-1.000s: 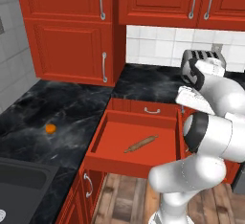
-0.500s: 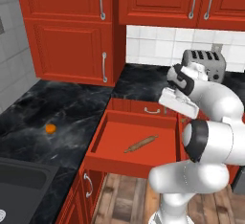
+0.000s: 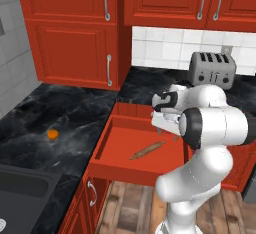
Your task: Pick the rolling pin from the drawer and place it on the counter.
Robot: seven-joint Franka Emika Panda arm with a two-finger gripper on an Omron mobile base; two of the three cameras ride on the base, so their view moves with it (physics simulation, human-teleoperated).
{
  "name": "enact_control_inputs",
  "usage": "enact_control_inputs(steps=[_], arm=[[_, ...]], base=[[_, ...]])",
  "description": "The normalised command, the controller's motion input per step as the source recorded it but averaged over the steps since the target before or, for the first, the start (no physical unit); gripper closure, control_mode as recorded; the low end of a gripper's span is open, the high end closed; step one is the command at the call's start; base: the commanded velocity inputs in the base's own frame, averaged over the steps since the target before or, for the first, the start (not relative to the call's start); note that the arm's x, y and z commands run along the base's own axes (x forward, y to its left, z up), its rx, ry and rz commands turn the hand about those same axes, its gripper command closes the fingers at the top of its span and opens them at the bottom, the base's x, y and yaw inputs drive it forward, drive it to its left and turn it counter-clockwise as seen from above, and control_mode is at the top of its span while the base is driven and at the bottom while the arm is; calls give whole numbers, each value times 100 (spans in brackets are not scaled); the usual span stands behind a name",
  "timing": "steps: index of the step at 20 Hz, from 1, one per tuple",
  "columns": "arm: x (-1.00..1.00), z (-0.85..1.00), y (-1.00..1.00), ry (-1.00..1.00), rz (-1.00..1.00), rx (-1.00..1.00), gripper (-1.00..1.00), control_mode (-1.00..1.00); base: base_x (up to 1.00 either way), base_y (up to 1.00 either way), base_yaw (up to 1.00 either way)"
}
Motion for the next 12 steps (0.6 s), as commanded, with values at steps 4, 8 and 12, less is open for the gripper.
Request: enact_control_inputs(steps=[4,8,12], arm=[[65,-77,0,1,0,0,-100,-100],[65,-54,3,0,0,1,-100,-100],[64,-59,7,0,0,0,-100,-100]], base=[[0,0,0],[0,0,0],[0,0,0]])
